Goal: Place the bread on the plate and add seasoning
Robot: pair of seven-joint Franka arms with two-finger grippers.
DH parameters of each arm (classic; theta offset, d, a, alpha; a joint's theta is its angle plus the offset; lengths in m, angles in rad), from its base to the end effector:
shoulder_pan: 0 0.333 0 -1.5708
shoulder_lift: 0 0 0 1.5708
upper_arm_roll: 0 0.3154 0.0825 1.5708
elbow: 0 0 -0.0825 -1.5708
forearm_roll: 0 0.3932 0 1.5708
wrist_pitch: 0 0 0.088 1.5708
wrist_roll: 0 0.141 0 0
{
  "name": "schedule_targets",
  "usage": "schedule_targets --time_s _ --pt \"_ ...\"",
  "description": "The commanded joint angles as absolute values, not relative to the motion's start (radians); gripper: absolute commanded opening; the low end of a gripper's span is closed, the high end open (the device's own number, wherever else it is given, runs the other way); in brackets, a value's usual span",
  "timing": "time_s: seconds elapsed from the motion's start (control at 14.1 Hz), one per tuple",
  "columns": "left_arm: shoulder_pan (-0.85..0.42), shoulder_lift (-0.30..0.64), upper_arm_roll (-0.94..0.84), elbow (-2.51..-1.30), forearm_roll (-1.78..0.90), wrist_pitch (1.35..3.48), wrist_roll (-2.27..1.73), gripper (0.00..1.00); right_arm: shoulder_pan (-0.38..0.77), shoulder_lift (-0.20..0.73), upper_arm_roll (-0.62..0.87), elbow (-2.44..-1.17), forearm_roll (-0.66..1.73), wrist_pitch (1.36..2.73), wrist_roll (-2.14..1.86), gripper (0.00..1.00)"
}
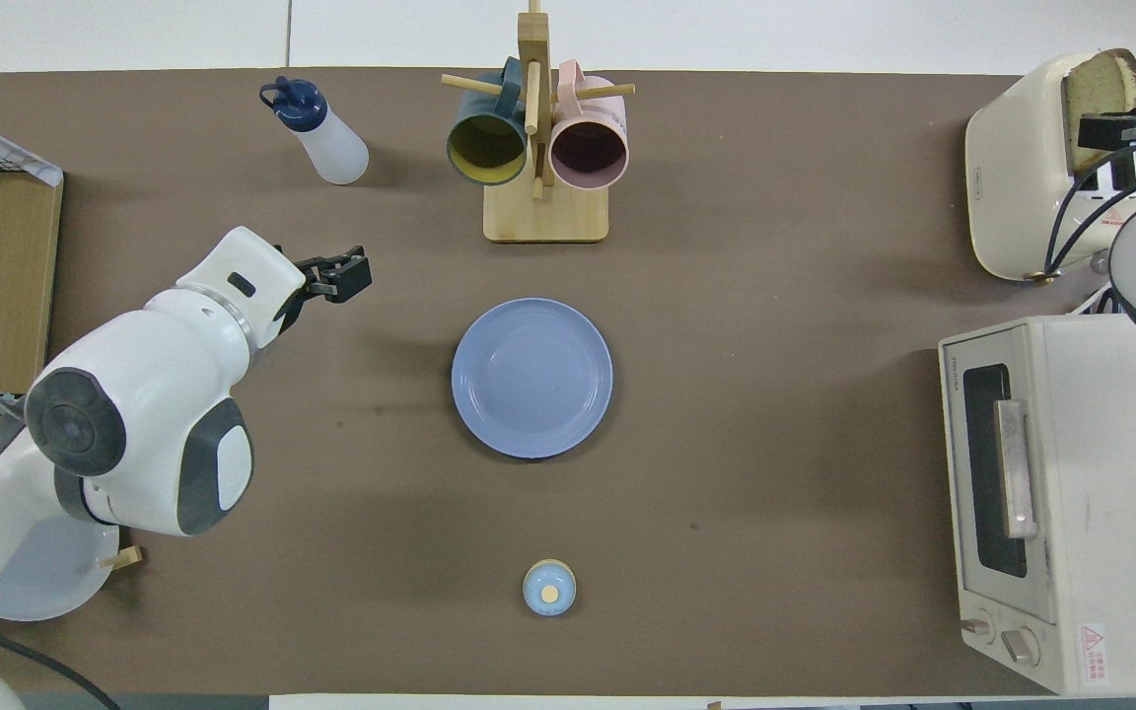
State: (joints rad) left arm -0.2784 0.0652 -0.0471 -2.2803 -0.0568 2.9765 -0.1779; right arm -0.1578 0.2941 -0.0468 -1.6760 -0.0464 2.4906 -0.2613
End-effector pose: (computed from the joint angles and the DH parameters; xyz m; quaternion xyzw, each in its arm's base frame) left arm 0.5657 -0.1869 0.3643 0.9495 -0.0444 0.2968 0.0914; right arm 0.6968 -0.1422 0.4558 0.9650 0.0443 0.2447 0.0834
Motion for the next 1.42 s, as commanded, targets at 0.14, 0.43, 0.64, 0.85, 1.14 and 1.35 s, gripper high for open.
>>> schedule_targets --time_s 0.14,0.43,0.64,0.85,1.14,1.35 --pt "-0.304 0.178 -0.026 -2.281 -0.048 3.154 -0.166 1.00 -0.169 0.322 -0.038 -1.666 -0.054 2.525 -0.285 0.57" --pt "-0.330 0.251 -0.003 -2.232 -0.046 3.195 -0.166 1.00 -0.169 0.321 -0.038 -1.661 -0.133 2.519 -0.307 0.00" --pt "-0.537 0.323 0.235 -2.174 -0.049 3.197 -0.167 1.00 -0.155 0.319 -0.035 -1.632 -0.256 2.502 -0.316 0.00" --pt "-0.710 0.402 0.428 -2.134 -0.084 3.259 -0.179 1.00 -0.115 0.301 -0.014 -1.531 -0.337 2.316 -0.322 0.00" --pt "-0.721 0.466 0.425 -2.102 -0.159 3.342 -0.199 1.00 0.010 0.208 -0.012 -1.454 -0.330 2.042 -0.319 0.00" --pt "-0.712 0.495 0.422 -2.039 -0.192 3.347 -0.216 1.00 0.136 0.128 -0.002 -1.466 -0.319 1.880 -0.293 0.00"
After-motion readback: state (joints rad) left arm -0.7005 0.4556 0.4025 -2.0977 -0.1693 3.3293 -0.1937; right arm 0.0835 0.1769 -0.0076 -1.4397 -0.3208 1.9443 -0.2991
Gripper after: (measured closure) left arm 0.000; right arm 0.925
